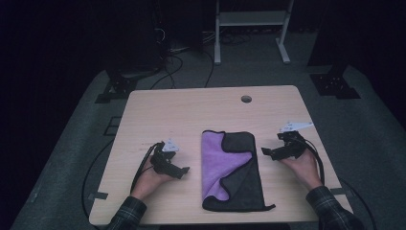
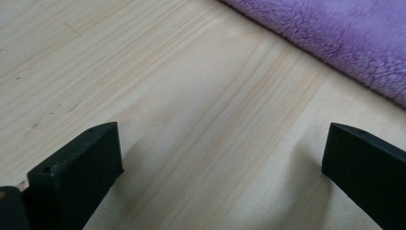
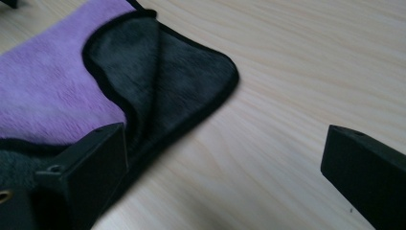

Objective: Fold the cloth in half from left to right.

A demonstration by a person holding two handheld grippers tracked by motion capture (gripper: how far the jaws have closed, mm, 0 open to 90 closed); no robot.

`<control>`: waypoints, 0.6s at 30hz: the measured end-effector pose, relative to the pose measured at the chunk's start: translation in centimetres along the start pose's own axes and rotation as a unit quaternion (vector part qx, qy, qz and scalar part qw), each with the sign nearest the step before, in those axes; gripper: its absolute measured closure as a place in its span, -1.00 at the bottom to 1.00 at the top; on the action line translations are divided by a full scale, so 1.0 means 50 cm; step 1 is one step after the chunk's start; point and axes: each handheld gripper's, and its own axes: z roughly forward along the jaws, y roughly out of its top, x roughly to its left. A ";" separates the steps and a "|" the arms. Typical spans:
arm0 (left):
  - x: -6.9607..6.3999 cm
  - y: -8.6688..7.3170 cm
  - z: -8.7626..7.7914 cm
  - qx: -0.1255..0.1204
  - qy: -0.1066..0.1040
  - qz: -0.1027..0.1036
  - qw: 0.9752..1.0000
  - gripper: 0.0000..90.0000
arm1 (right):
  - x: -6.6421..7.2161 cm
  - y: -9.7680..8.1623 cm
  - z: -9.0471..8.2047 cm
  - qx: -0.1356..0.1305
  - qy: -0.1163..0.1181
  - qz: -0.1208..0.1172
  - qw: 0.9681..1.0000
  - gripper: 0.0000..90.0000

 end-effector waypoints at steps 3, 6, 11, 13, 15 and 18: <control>0.004 -0.009 0.000 -0.019 -0.004 0.008 1.000 -1.00 | 0.017 0.016 0.016 0.004 0.011 -0.011 1.000 -0.86; 0.004 -0.009 0.001 -0.020 -0.007 0.010 1.000 -1.00 | 0.032 0.032 0.028 -0.003 0.028 -0.020 0.999 -0.71; 0.002 -0.008 0.001 -0.019 -0.002 0.005 1.000 -1.00 | 0.059 0.055 0.057 -0.002 0.044 -0.034 0.998 -0.66; 0.002 -0.006 0.003 -0.021 0.001 0.000 1.000 -1.00 | 0.069 0.065 0.066 -0.007 0.055 -0.034 0.998 -0.63; 0.003 -0.004 0.005 -0.021 0.006 -0.004 1.000 -1.00 | 0.079 0.073 0.074 -0.014 0.060 -0.038 0.997 -0.53; 0.002 -0.003 0.006 -0.020 0.011 -0.009 1.000 -1.00 | 0.092 0.080 0.087 -0.024 0.070 -0.040 0.996 -0.44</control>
